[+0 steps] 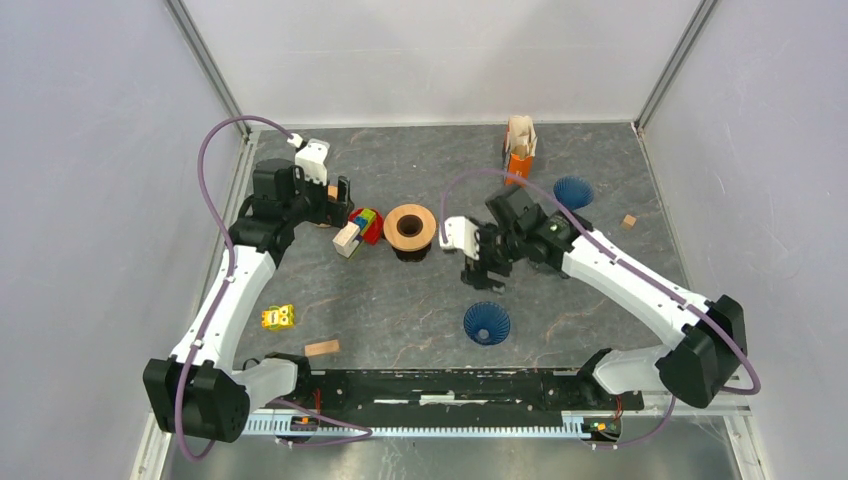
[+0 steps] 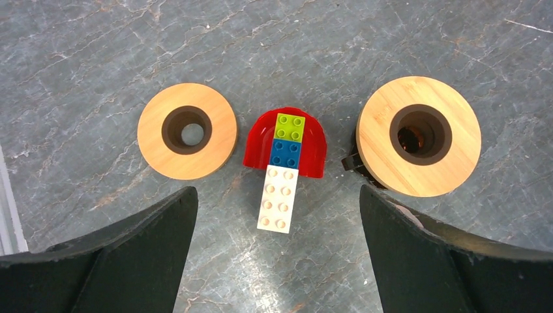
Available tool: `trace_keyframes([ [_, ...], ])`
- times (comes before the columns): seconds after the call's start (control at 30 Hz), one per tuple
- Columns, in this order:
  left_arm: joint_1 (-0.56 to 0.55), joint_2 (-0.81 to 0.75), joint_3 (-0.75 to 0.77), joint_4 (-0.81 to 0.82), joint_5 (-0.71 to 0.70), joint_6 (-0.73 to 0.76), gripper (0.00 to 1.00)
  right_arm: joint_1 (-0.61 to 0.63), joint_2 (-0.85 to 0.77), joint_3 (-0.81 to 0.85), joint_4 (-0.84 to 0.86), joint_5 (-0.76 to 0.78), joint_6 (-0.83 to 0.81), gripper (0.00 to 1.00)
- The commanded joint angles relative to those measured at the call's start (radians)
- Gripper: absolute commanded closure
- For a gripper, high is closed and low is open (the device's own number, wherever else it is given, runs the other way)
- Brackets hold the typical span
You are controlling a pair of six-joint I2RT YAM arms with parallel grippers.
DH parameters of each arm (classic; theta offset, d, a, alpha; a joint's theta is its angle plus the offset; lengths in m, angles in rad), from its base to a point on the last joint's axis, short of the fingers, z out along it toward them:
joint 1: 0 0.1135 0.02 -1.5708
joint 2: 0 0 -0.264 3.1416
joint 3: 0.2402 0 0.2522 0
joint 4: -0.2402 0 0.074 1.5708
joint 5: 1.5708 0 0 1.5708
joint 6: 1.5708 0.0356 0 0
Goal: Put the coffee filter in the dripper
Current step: Pick up the coffee dripper from the center of the board, then place the coffee dripper in the dripper holder.
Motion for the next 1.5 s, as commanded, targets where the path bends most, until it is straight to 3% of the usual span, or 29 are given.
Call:
trace_keyframes([
  [0.0, 0.004, -0.004, -0.002, 0.051, 0.002, 0.064, 0.00, -0.009, -0.057, -0.156, -0.033, -0.025, -0.056, 0.16],
  [0.37, 0.002, -0.017, -0.015, 0.059, 0.075, 0.037, 0.00, -0.038, 0.013, -0.301, 0.015, -0.078, -0.072, 0.24],
  [0.53, 0.001, -0.026, -0.024, 0.059, 0.083, 0.046, 0.00, -0.042, 0.060, -0.310, 0.037, -0.109, -0.060, 0.36],
  [0.77, 0.000, -0.034, -0.033, 0.059, 0.098, 0.051, 0.00, -0.046, 0.108, -0.233, -0.015, -0.176, -0.063, 0.63],
  [1.03, -0.001, -0.042, -0.054, 0.059, 0.084, 0.092, 0.00, -0.050, 0.145, -0.069, -0.095, -0.248, -0.068, 0.99],
  [1.27, -0.002, -0.010, -0.022, 0.049, 0.110, 0.085, 0.00, -0.052, 0.248, 0.296, -0.144, -0.206, 0.020, 1.00],
  [1.47, -0.003, 0.020, 0.004, 0.056, 0.136, 0.054, 0.00, -0.051, 0.430, 0.639, -0.100, -0.144, 0.199, 1.00],
])
